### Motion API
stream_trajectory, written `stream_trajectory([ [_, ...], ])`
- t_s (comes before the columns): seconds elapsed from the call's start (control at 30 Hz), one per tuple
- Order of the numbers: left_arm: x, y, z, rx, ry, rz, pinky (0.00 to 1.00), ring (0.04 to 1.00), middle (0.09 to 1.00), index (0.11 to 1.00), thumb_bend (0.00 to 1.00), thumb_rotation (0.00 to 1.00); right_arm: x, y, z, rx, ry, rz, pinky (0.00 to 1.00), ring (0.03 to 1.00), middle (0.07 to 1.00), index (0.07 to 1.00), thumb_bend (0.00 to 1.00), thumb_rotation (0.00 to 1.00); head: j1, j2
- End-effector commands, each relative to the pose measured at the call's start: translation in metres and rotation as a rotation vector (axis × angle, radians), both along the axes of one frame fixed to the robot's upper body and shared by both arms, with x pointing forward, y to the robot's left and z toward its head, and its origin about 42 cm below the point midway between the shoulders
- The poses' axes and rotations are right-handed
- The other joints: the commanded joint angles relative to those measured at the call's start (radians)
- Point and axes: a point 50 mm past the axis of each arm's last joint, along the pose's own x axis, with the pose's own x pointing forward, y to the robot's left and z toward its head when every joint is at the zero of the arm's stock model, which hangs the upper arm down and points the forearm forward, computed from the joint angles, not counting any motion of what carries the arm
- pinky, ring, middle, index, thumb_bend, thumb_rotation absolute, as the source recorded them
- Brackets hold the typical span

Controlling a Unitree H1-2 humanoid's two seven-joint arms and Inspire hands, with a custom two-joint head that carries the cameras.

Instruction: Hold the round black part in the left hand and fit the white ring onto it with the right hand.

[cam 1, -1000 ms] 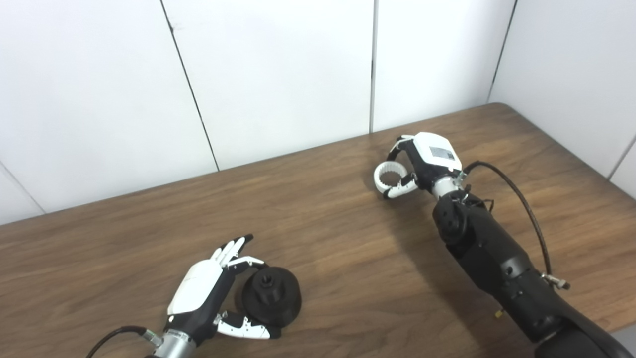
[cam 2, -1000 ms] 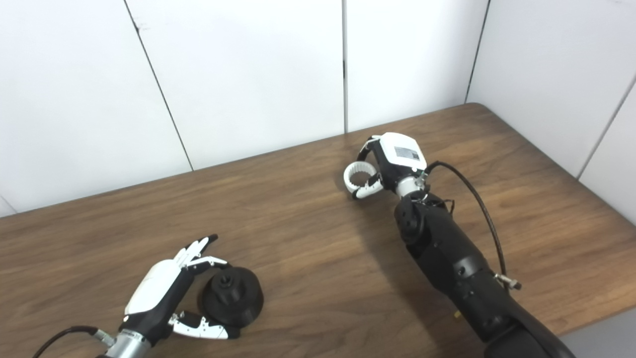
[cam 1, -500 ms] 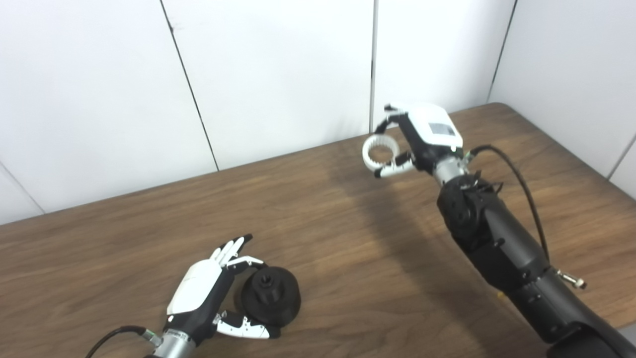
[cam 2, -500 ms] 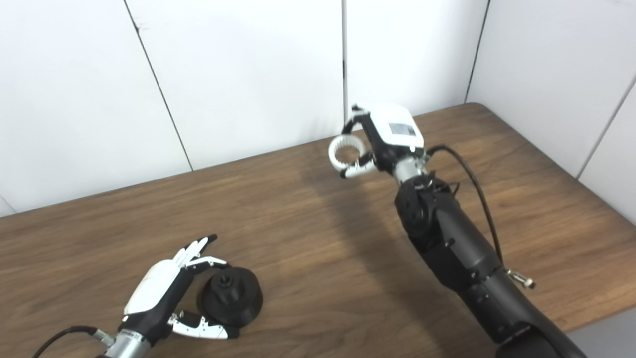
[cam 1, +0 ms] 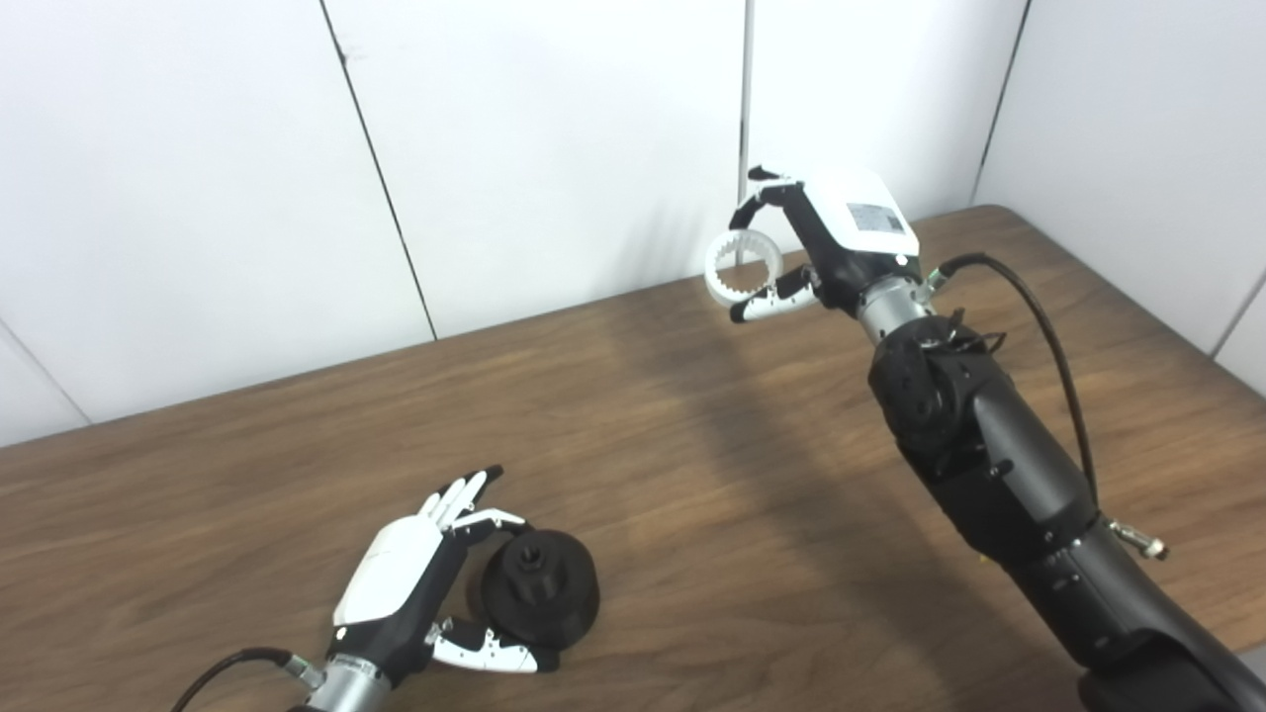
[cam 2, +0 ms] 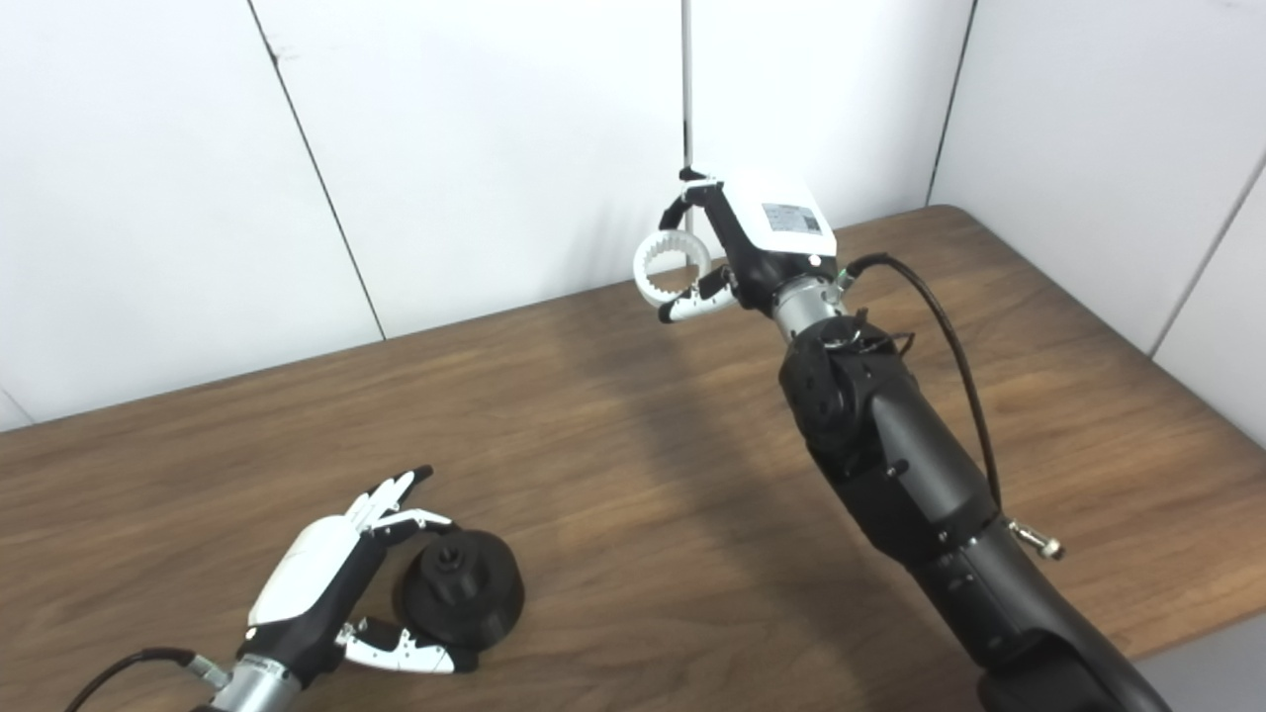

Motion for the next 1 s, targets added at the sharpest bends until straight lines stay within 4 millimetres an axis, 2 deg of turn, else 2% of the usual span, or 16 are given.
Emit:
stream_trajectory([
  [0.0, 0.006, 0.006, 0.004, 0.057, -0.018, 0.027, 1.00, 1.000, 1.000, 0.622, 0.93, 0.27, -0.013, 0.005, 0.012, 0.039, -0.095, 0.031, 0.90, 0.864, 0.860, 0.492, 0.51, 0.16, 0.002, 0.005],
  [0.1, 0.007, 0.005, 0.006, 0.054, -0.023, 0.028, 1.00, 1.000, 1.000, 0.622, 0.93, 0.28, -0.032, 0.010, 0.001, 0.070, -0.101, 0.047, 0.91, 0.865, 0.862, 0.492, 0.51, 0.16, 0.007, 0.010],
  [0.17, 0.008, 0.006, 0.007, 0.054, -0.023, 0.029, 1.00, 1.000, 1.000, 0.622, 0.93, 0.29, -0.044, 0.013, -0.007, 0.079, -0.114, 0.065, 0.84, 0.843, 0.853, 0.492, 0.52, 0.16, 0.010, 0.013],
  [0.23, 0.010, 0.006, 0.008, 0.056, -0.023, 0.030, 1.00, 1.000, 1.000, 0.622, 0.93, 0.29, -0.058, 0.017, -0.015, 0.080, -0.110, 0.080, 0.82, 0.838, 0.852, 0.492, 0.51, 0.16, 0.014, 0.016],
  [0.43, 0.012, 0.007, 0.009, 0.054, -0.025, 0.033, 1.00, 1.000, 1.000, 0.621, 0.93, 0.28, -0.108, 0.030, -0.041, 0.117, -0.065, 0.130, 0.90, 0.867, 0.863, 0.494, 0.51, 0.17, 0.011, 0.021],
  [0.73, 0.014, 0.006, 0.011, 0.046, -0.027, 0.039, 1.00, 1.000, 1.000, 0.619, 0.93, 0.28, -0.150, 0.042, -0.059, 0.163, -0.011, 0.157, 0.90, 0.867, 0.856, 0.493, 0.51, 0.16, 0.028, 0.040],
  [0.83, 0.014, 0.004, 0.013, 0.047, -0.031, 0.041, 1.00, 1.000, 1.000, 0.619, 0.93, 0.27, -0.153, 0.041, -0.061, 0.170, -0.002, 0.161, 0.90, 0.862, 0.852, 0.492, 0.52, 0.16, 0.075, 0.044],
  [0.9, 0.013, 0.000, 0.013, 0.042, -0.038, 0.042, 1.00, 1.000, 1.000, 0.616, 0.94, 0.26, -0.154, 0.038, -0.062, 0.169, 0.002, 0.165, 0.89, 0.860, 0.852, 0.492, 0.52, 0.16, 0.140, 0.050],
  [0.97, 0.013, -0.008, 0.012, 0.038, -0.044, 0.041, 1.00, 1.000, 1.000, 0.612, 0.94, 0.26, -0.154, 0.034, -0.062, 0.168, 0.005, 0.168, 0.89, 0.861, 0.853, 0.492, 0.52, 0.16, 0.235, 0.058],
])
